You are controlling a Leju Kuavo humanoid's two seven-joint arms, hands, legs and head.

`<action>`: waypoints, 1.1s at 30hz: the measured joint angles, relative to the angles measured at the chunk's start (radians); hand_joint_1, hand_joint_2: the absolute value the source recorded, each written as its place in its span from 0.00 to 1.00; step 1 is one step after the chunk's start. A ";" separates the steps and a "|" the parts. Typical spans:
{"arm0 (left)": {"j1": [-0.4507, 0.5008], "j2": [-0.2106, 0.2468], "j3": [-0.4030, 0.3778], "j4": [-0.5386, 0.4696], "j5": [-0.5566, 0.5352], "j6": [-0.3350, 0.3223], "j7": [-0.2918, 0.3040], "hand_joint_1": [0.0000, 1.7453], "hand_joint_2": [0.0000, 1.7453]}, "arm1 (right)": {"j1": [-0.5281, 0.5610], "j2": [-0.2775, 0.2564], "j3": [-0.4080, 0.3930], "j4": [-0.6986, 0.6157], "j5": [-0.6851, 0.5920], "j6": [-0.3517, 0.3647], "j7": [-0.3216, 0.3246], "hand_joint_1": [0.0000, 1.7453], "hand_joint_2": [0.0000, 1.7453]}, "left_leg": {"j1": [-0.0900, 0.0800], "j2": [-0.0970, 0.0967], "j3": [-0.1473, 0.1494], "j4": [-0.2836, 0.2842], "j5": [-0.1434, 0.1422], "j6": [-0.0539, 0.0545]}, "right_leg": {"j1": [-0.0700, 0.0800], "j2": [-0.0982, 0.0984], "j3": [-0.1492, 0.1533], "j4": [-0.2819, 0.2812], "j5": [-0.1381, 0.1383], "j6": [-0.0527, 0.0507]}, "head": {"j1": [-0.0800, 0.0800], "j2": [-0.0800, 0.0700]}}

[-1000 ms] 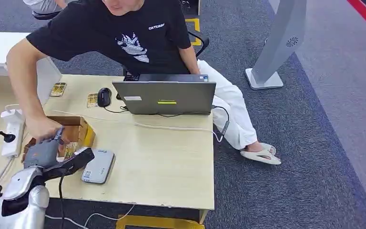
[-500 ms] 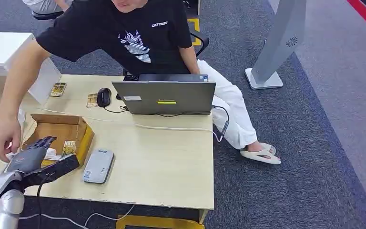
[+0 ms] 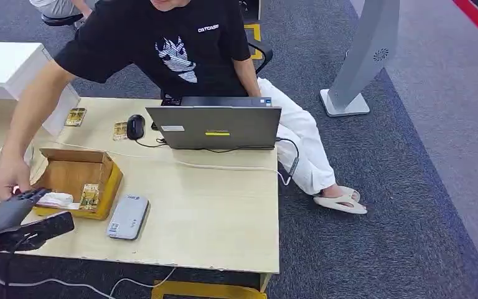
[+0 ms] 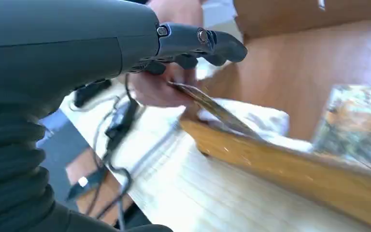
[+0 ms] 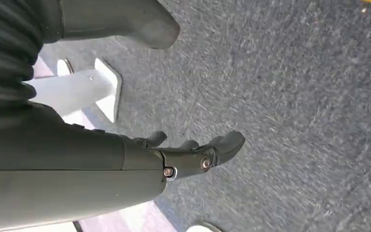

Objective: Pass the card to the sensor for recognition and then transmit it.

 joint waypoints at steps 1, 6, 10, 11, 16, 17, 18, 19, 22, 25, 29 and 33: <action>0.000 0.005 0.000 -0.005 -0.002 0.001 0.001 0.00 1.00 | 0.000 0.000 -0.002 0.000 0.000 0.005 0.000 0.00 1.00 | 0.000 0.000 0.000 0.000 0.000 0.000 | 0.000 0.000 0.000 0.000 0.000 0.000 | 0.000 0.000; 0.001 0.022 0.000 -0.021 -0.007 0.003 0.010 0.00 1.00 | 0.000 0.000 -0.007 -0.004 0.000 0.010 0.000 0.00 1.00 | 0.000 0.000 0.000 0.000 0.000 0.000 | 0.000 0.000 0.000 0.000 0.000 0.000 | 0.000 0.000; 0.002 0.024 0.000 -0.028 -0.018 0.013 0.013 0.00 1.00 | 0.001 0.000 -0.008 -0.007 0.000 0.014 0.000 0.00 1.00 | -0.001 0.000 0.000 0.000 0.000 0.000 | 0.000 0.000 0.000 0.000 0.000 0.000 | 0.000 0.000; 0.001 0.023 0.000 -0.028 -0.038 0.035 0.021 0.00 1.00 | 0.003 0.003 -0.008 -0.016 0.000 0.021 0.000 0.00 1.00 | 0.000 0.000 0.000 0.000 0.000 0.000 | 0.000 0.000 0.000 0.000 0.000 0.000 | 0.000 0.000; 0.012 0.036 0.000 -0.028 -0.018 0.005 0.033 0.00 1.00 | 0.005 0.031 -0.007 -0.092 0.000 0.071 -0.045 0.00 1.00 | 0.000 0.001 0.000 0.000 0.000 0.000 | 0.000 0.000 0.000 0.000 0.001 -0.001 | 0.000 0.000; 0.017 0.044 0.003 -0.028 -0.009 -0.003 0.032 0.00 1.00 | 0.005 0.038 -0.007 -0.112 0.000 0.084 -0.052 0.00 1.00 | 0.000 0.001 0.000 0.000 0.000 0.000 | 0.000 0.000 0.000 0.000 0.001 -0.001 | -0.001 0.000; 0.020 0.051 0.006 -0.028 -0.003 -0.011 0.030 0.00 1.00 | 0.006 0.044 -0.007 -0.133 0.000 0.101 -0.058 0.00 1.00 | 0.000 0.001 0.000 0.000 0.000 0.000 | 0.000 0.000 0.000 0.000 0.001 -0.001 | 0.000 0.000; 0.021 0.056 0.010 -0.028 -0.003 -0.009 0.026 0.00 1.00 | 0.009 0.046 -0.007 -0.150 0.000 0.113 -0.063 0.00 1.00 | 0.000 0.000 0.000 0.000 0.000 0.000 | 0.000 -0.001 0.000 0.000 0.001 -0.001 | 0.000 0.000; 0.014 0.059 0.012 -0.026 -0.055 0.041 0.031 0.00 1.00 | 0.023 0.052 -0.009 -0.196 0.000 0.131 -0.046 0.00 1.00 | 0.000 -0.001 0.001 0.000 0.000 0.000 | 0.000 -0.001 -0.002 0.000 0.001 -0.001 | 0.000 0.000; -0.030 0.048 -0.019 -0.020 -0.169 0.136 0.058 0.00 1.00 | 0.046 0.056 -0.019 -0.237 0.000 0.161 0.009 0.00 1.00 | -0.001 -0.003 0.000 0.000 0.000 0.000 | 0.000 -0.003 0.000 0.000 0.001 -0.001 | 0.000 0.000; -0.038 0.035 -0.033 -0.017 -0.216 0.184 0.067 0.00 1.00 | 0.060 0.064 -0.029 -0.264 0.000 0.203 0.034 0.00 1.00 | -0.001 0.000 0.000 0.000 0.000 0.000 | 0.000 -0.001 0.000 0.000 0.001 -0.001 | 0.000 0.000; -0.038 0.024 -0.039 -0.017 -0.235 0.194 0.066 0.00 1.00 | 0.072 0.068 -0.030 -0.283 0.000 0.213 0.033 0.00 1.00 | -0.002 0.001 0.000 0.000 0.000 0.000 | 0.000 0.000 0.000 0.000 0.001 -0.001 | 0.000 0.000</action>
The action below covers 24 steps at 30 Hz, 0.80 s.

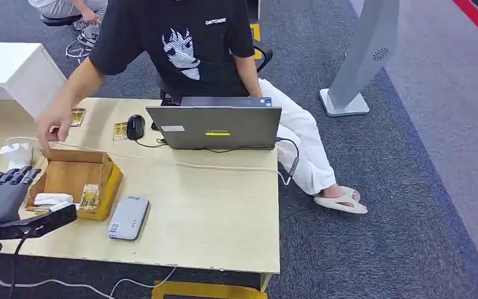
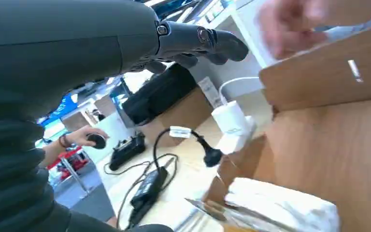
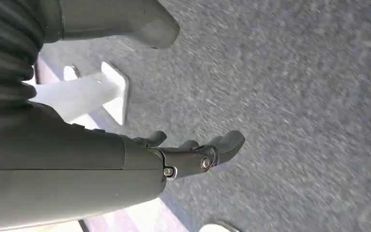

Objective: Pass the card to the sensor for recognition and then transmit it.

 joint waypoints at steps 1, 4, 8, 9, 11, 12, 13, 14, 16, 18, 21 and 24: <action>0.006 -0.036 -0.009 0.002 -0.033 0.010 -0.013 0.00 1.00 | 0.011 0.003 -0.001 -0.024 0.000 -0.007 -0.024 0.00 1.00 | 0.000 0.001 -0.001 0.000 0.000 0.000 | 0.000 0.000 -0.001 0.000 0.000 0.000 | 0.000 0.000; 0.022 -0.079 -0.010 0.005 -0.055 0.013 -0.036 0.00 1.00 | 0.013 0.004 0.002 -0.032 0.000 -0.045 -0.055 0.00 1.00 | 0.000 0.001 0.000 0.000 0.000 0.000 | 0.000 0.000 -0.001 0.000 0.000 0.000 | 0.000 0.000; 0.025 -0.095 -0.010 0.005 -0.071 0.011 -0.051 0.00 1.00 | 0.013 0.002 0.002 -0.030 0.000 -0.072 -0.052 0.00 1.00 | 0.001 0.000 0.000 0.000 0.000 0.000 | 0.000 0.000 -0.001 0.000 0.000 0.000 | 0.000 0.000; 0.025 -0.098 -0.010 0.006 -0.081 0.014 -0.051 0.00 1.00 | 0.013 0.001 0.002 -0.027 0.000 -0.076 -0.047 0.00 1.00 | 0.001 0.000 0.000 0.000 0.000 0.000 | 0.000 0.000 -0.001 0.000 0.000 0.000 | 0.000 0.000; 0.025 -0.104 -0.010 0.010 -0.096 0.018 -0.049 0.00 1.00 | 0.013 0.001 0.001 -0.023 0.000 -0.077 -0.032 0.00 1.00 | 0.001 0.000 0.000 0.000 0.000 0.000 | 0.000 0.000 -0.001 0.000 0.000 0.000 | 0.000 0.000; 0.026 -0.106 -0.010 0.011 -0.100 0.021 -0.048 0.00 1.00 | 0.013 0.001 0.002 -0.023 0.000 -0.076 -0.029 0.00 1.00 | 0.001 0.000 0.000 0.000 0.000 0.000 | 0.000 0.000 -0.001 0.000 0.000 0.000 | 0.000 0.000; 0.027 -0.110 -0.010 0.014 -0.103 0.024 -0.048 0.00 1.00 | 0.013 0.001 0.002 -0.023 0.000 -0.072 -0.026 0.00 1.00 | 0.001 0.000 0.000 0.000 0.000 0.000 | 0.000 0.000 -0.001 0.000 0.000 0.000 | 0.000 0.000; 0.028 -0.113 -0.010 0.016 -0.104 0.024 -0.048 0.00 1.00 | 0.013 0.001 0.001 -0.022 0.000 -0.066 -0.023 0.00 1.00 | 0.001 0.000 0.000 0.000 0.000 0.000 | 0.000 0.000 -0.001 0.000 0.000 0.000 | 0.000 0.000; 0.030 -0.118 -0.010 0.020 -0.113 0.024 -0.048 0.00 1.00 | 0.013 0.001 0.002 -0.022 0.000 -0.061 -0.020 0.00 1.00 | 0.001 0.000 0.000 0.000 0.000 0.000 | 0.000 0.000 -0.001 0.000 0.000 0.000 | 0.000 0.000; 0.035 -0.118 -0.010 0.022 -0.135 0.024 -0.048 0.00 1.00 | 0.014 0.001 0.002 -0.023 0.000 -0.059 -0.018 0.00 1.00 | 0.001 0.001 0.000 0.000 0.000 0.000 | 0.000 0.000 -0.001 0.000 0.000 0.000 | 0.000 0.000; 0.040 -0.116 -0.010 0.026 -0.178 0.028 -0.048 0.00 1.00 | 0.023 0.001 0.006 -0.026 0.000 -0.057 -0.018 0.00 1.00 | 0.001 0.000 -0.001 0.000 0.000 0.000 | 0.000 0.000 -0.001 0.000 0.000 0.000 | 0.000 0.000; 0.048 -0.116 -0.006 0.030 -0.227 0.041 -0.043 0.00 1.00 | 0.025 0.001 0.017 -0.028 0.000 -0.058 -0.020 0.00 1.00 | 0.001 0.001 -0.001 0.000 0.000 0.000 | 0.000 0.000 -0.001 0.000 0.000 0.000 | 0.000 0.000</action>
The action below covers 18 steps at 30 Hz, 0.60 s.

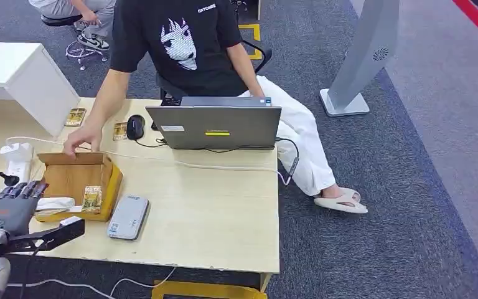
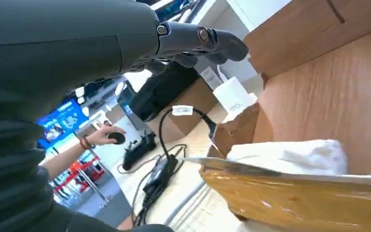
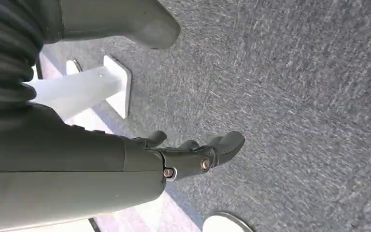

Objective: Pass the card to the sensor for recognition and then transmit it.

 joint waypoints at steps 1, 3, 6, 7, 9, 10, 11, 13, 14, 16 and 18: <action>0.004 -0.001 0.005 0.002 -0.005 0.010 0.000 0.00 1.00 | 0.000 0.000 0.003 0.000 0.000 -0.001 -0.001 0.00 1.00 | 0.000 0.000 0.000 0.000 0.000 0.000 | 0.000 0.000 0.000 0.000 0.000 0.000 | 0.001 0.000; 0.010 -0.003 0.019 0.004 -0.012 0.033 0.002 0.00 1.00 | 0.000 0.000 0.004 -0.001 0.000 -0.003 -0.001 0.00 1.00 | 0.000 0.000 0.000 0.000 0.000 0.000 | 0.000 0.000 0.000 0.000 0.000 0.000 | 0.001 0.000; 0.016 -0.007 0.032 0.009 -0.013 0.045 0.007 0.00 1.00 | 0.000 0.000 0.006 -0.004 0.000 -0.003 -0.001 0.00 1.00 | 0.000 -0.001 0.000 0.000 0.000 0.000 | 0.000 0.000 0.000 0.000 0.000 0.000 | 0.000 0.000; 0.018 -0.009 0.034 0.009 -0.013 0.045 0.007 0.00 1.00 | 0.000 0.000 0.007 -0.005 0.000 -0.003 -0.001 0.00 1.00 | 0.000 -0.001 0.000 0.000 0.000 0.000 | 0.000 0.000 0.000 0.000 0.000 0.000 | 0.001 0.000; 0.021 -0.011 0.037 0.010 -0.013 0.045 0.007 0.00 1.00 | 0.001 0.000 0.008 -0.006 0.000 -0.003 -0.001 0.00 1.00 | 0.000 0.000 0.000 0.000 0.000 0.000 | 0.000 0.000 0.000 0.000 0.000 0.000 | 0.000 0.000; 0.022 -0.011 0.037 0.011 -0.013 0.045 0.007 0.00 1.00 | 0.001 0.000 0.008 -0.006 0.000 -0.003 -0.001 0.00 1.00 | 0.000 -0.001 0.000 0.000 0.000 0.000 | 0.000 0.000 0.000 0.000 0.000 0.000 | 0.000 0.000; 0.022 -0.011 0.037 0.011 -0.013 0.045 0.007 0.00 1.00 | 0.001 0.000 0.008 -0.006 0.000 -0.003 -0.001 0.00 1.00 | 0.000 -0.001 0.000 0.000 0.000 0.000 | 0.000 0.000 0.000 0.000 0.000 0.000 | 0.000 0.000; 0.022 -0.011 0.038 0.014 -0.013 0.045 0.007 0.00 1.00 | 0.001 0.000 0.009 -0.008 0.000 -0.003 -0.001 0.00 1.00 | 0.000 -0.001 0.000 0.000 0.000 0.000 | 0.000 0.000 0.000 0.000 0.000 0.000 | 0.000 0.000; 0.022 -0.011 0.039 0.015 -0.013 0.045 0.008 0.00 1.00 | 0.001 0.000 0.009 -0.008 0.000 -0.003 -0.001 0.00 1.00 | 0.000 -0.001 0.000 0.000 0.000 0.000 | 0.000 0.000 0.000 0.000 0.000 0.000 | 0.000 0.000; 0.023 -0.011 0.039 0.016 -0.013 0.050 0.011 0.00 1.00 | 0.001 0.000 0.009 -0.008 0.000 -0.003 0.001 0.00 1.00 | 0.000 -0.001 0.000 0.000 0.000 0.000 | 0.000 0.000 0.000 0.000 0.000 0.000 | 0.000 0.000; 0.025 -0.012 0.042 0.018 -0.013 0.073 0.018 0.00 1.00 | 0.001 0.000 0.009 -0.009 0.000 -0.002 0.005 0.00 1.00 | 0.000 -0.001 0.000 0.000 0.000 0.000 | 0.000 0.000 0.000 0.000 0.000 0.000 | 0.000 0.000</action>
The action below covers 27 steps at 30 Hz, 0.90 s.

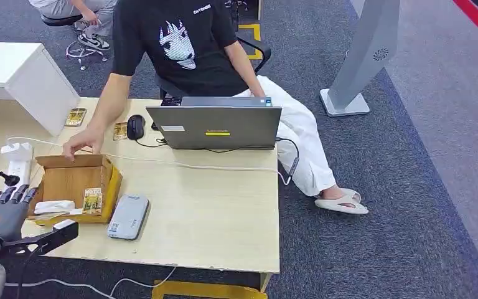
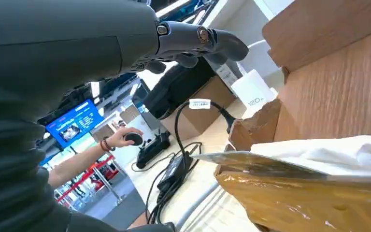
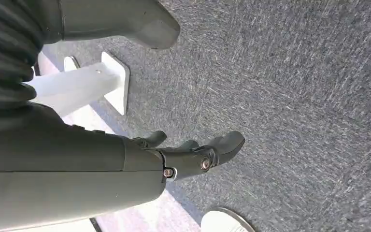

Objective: Pass the card to the sensor for recognition and then transmit it.

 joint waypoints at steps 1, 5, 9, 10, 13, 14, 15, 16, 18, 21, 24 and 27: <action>0.001 -0.002 0.003 0.000 0.000 0.015 0.004 0.00 1.00 | 0.000 0.000 0.000 0.000 0.000 0.001 0.003 0.00 1.00 | 0.000 0.000 0.000 0.000 0.000 0.000 | 0.000 0.000 0.000 0.000 0.000 0.000 | 0.000 0.000; 0.001 -0.009 0.005 0.006 0.000 0.068 0.016 0.00 1.00 | 0.004 0.000 0.000 -0.013 0.000 0.015 0.010 0.00 1.00 | 0.000 0.000 0.000 0.000 0.000 0.000 | 0.000 0.000 0.000 0.000 0.000 0.000 | 0.000 0.000; 0.002 -0.020 0.003 0.016 0.000 0.124 0.022 0.00 1.00 | 0.019 0.001 0.002 -0.026 0.000 0.015 0.008 0.00 1.00 | 0.000 0.000 0.000 0.000 0.000 0.000 | 0.000 0.000 0.000 0.000 0.000 0.000 | 0.000 0.000; 0.002 -0.023 0.002 0.019 0.000 0.136 0.022 0.00 1.00 | 0.020 0.001 0.002 -0.028 0.000 0.014 0.006 0.00 1.00 | 0.000 0.000 0.000 0.000 0.000 0.000 | 0.000 0.000 0.000 0.000 0.000 0.000 | 0.000 0.000; 0.002 -0.026 -0.001 0.026 0.000 0.151 0.022 0.00 1.00 | 0.021 0.002 0.002 -0.031 0.000 0.013 0.005 0.00 1.00 | 0.000 0.001 0.000 0.000 0.000 0.000 | 0.000 0.000 0.000 0.000 0.000 0.000 | 0.000 0.000; 0.002 -0.029 -0.001 0.029 0.000 0.151 0.022 0.00 1.00 | 0.022 0.002 0.002 -0.032 0.000 0.013 0.005 0.00 1.00 | 0.000 0.001 0.000 0.000 0.000 0.000 | 0.000 0.000 0.000 0.000 0.000 0.000 | 0.000 0.000; 0.002 -0.030 -0.001 0.032 0.000 0.151 0.022 0.00 1.00 | 0.022 0.002 0.002 -0.033 0.000 0.013 0.005 0.00 1.00 | 0.000 0.000 0.000 0.000 0.000 0.000 | 0.000 0.000 0.000 0.000 0.000 0.000 | 0.000 0.000; 0.002 -0.032 -0.002 0.034 0.000 0.151 0.022 0.00 1.00 | 0.022 0.002 0.003 -0.033 0.000 0.013 0.004 0.00 1.00 | 0.000 0.000 0.000 0.000 0.000 0.000 | 0.000 0.000 0.000 0.000 0.000 0.000 | 0.000 0.000; 0.002 -0.032 -0.002 0.038 0.000 0.151 0.022 0.00 1.00 | 0.022 0.002 0.003 -0.033 0.000 0.013 0.004 0.00 1.00 | 0.000 0.001 0.000 0.000 0.000 0.000 | 0.000 0.000 0.000 0.000 0.000 0.000 | 0.000 0.000; 0.002 -0.033 -0.003 0.041 0.000 0.152 0.022 0.00 1.00 | 0.022 0.002 0.003 -0.033 0.000 0.013 0.004 0.00 1.00 | 0.000 0.001 0.000 0.000 0.000 0.000 | 0.000 0.000 0.000 0.000 0.000 0.000 | 0.000 0.000; 0.002 -0.033 -0.004 0.044 0.000 0.152 0.022 0.00 1.00 | 0.022 0.002 0.003 -0.034 0.000 0.013 0.004 0.00 1.00 | 0.000 0.000 0.000 0.000 0.000 0.000 | 0.000 0.000 0.000 0.000 0.000 0.000 | 0.000 0.000; 0.002 -0.033 -0.004 0.045 0.000 0.152 0.022 0.00 1.00 | 0.022 0.002 0.003 -0.034 0.000 0.013 0.004 0.00 1.00 | 0.000 0.001 0.000 0.000 0.000 0.000 | 0.000 0.000 -0.001 0.000 0.000 0.000 | 0.000 0.000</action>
